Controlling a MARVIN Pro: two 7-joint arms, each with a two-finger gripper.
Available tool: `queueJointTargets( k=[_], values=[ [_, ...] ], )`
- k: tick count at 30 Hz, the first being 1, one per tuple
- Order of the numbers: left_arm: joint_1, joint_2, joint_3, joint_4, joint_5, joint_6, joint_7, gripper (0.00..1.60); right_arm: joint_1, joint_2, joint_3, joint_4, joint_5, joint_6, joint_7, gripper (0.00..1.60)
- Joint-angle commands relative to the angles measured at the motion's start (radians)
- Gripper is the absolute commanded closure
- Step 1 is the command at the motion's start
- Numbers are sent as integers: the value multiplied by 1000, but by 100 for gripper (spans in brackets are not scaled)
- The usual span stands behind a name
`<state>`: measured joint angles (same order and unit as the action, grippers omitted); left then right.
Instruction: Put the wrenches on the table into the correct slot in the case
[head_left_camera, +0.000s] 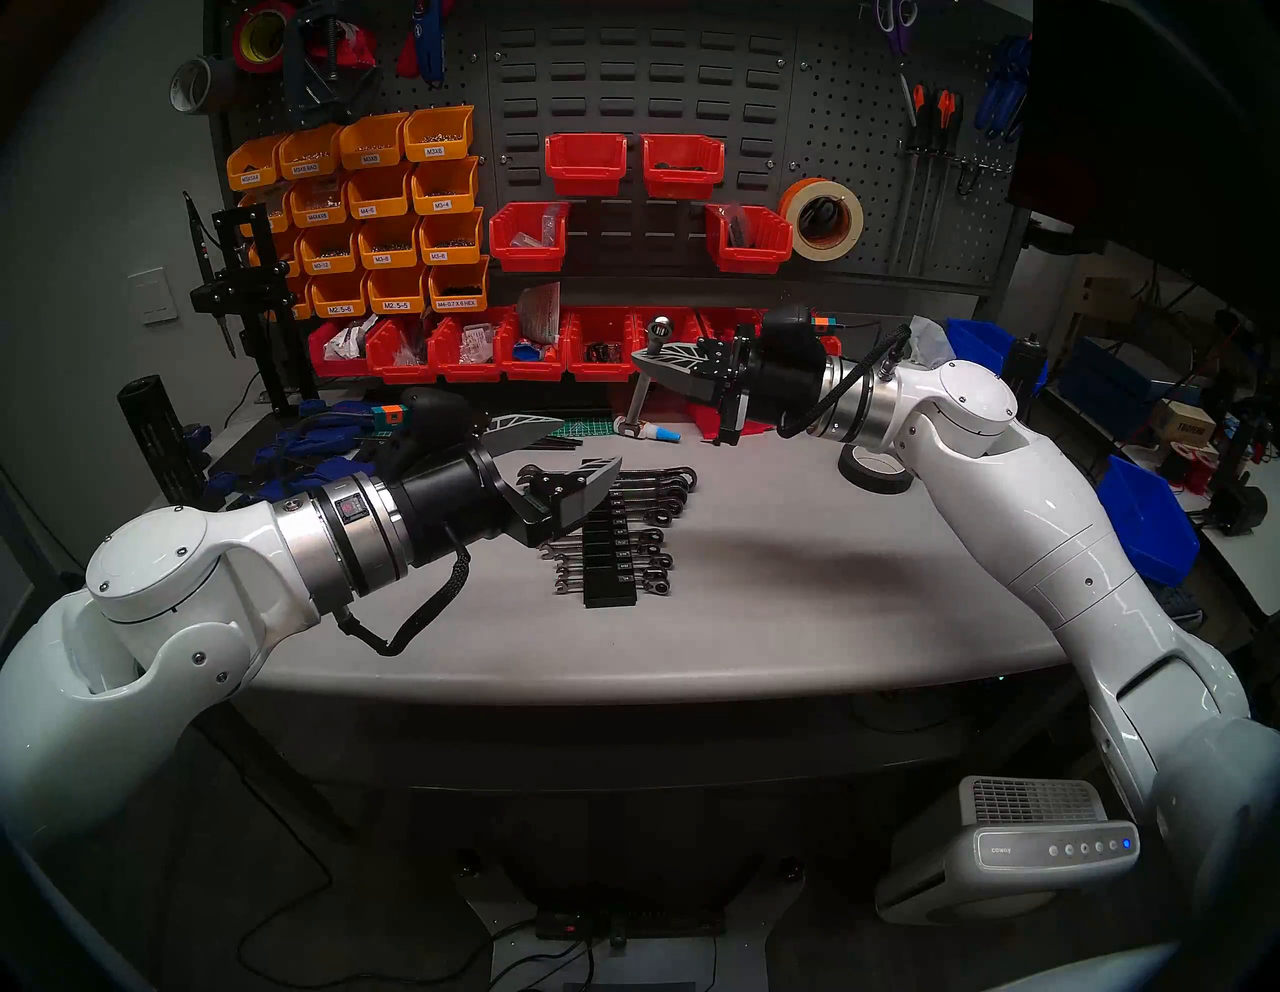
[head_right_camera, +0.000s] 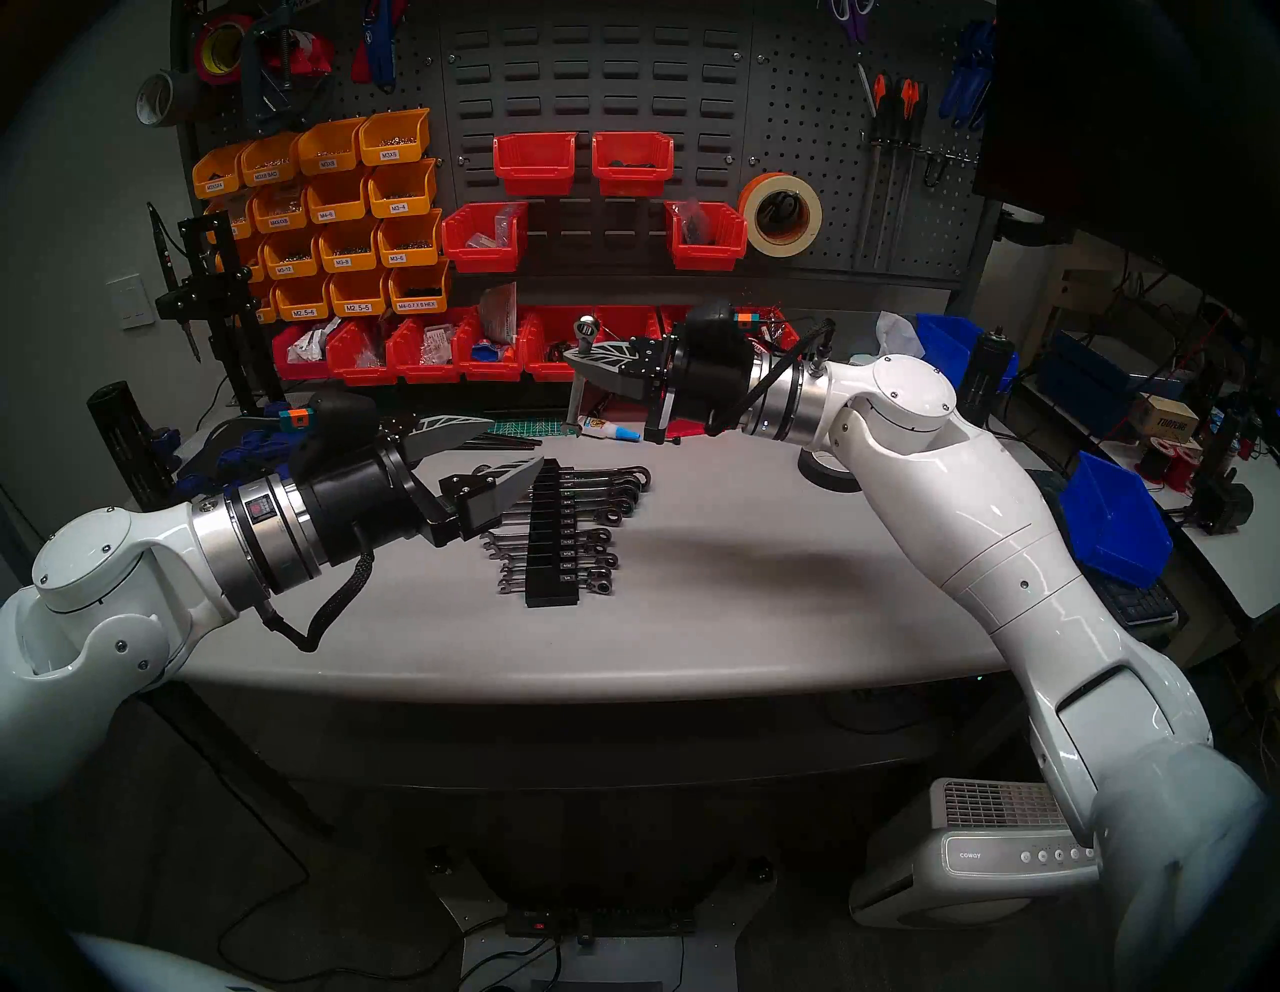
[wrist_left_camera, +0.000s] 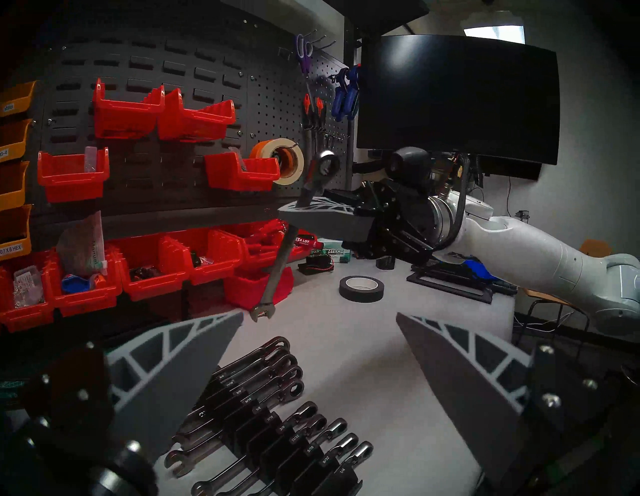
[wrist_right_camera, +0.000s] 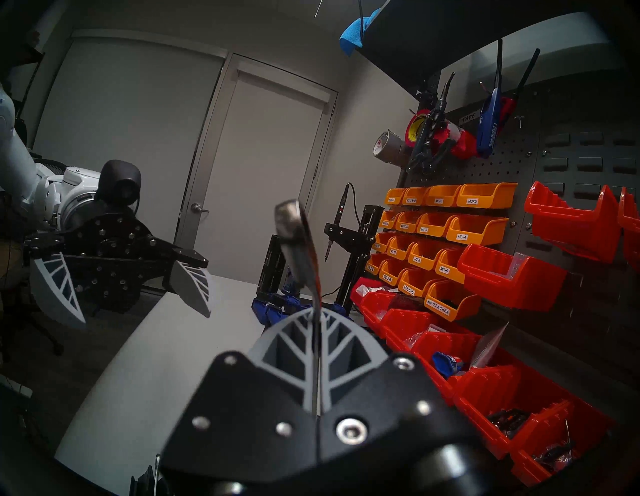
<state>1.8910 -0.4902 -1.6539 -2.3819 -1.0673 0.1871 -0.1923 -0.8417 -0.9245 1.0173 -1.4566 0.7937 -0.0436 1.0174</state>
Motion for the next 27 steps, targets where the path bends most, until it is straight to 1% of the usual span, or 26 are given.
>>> queueJointTargets(
  k=[1,5,13,18,20,22,23,27],
  values=[
    [-96,-6,40,-31,-4,-11,11,0,25,-5,18,-37,38,27,16,160],
    [-120,-7,59,-22,-2,-6,13,0,26,14,13,-59,40,66,32,160],
    [-142,-4,66,7,-6,1,19,0,14,48,23,-100,59,133,63,160],
    [-140,5,70,14,-4,8,9,0,6,50,39,-111,85,143,76,160],
    [-134,10,80,16,-6,16,-3,0,5,46,46,-109,101,141,96,160],
    [-132,10,85,17,-6,17,-7,0,3,45,49,-112,105,143,91,160],
    [-130,10,92,18,-2,17,-9,0,1,37,56,-105,125,144,104,160],
    [-136,9,104,21,1,17,-10,0,5,29,57,-96,154,169,132,160]
  ],
)
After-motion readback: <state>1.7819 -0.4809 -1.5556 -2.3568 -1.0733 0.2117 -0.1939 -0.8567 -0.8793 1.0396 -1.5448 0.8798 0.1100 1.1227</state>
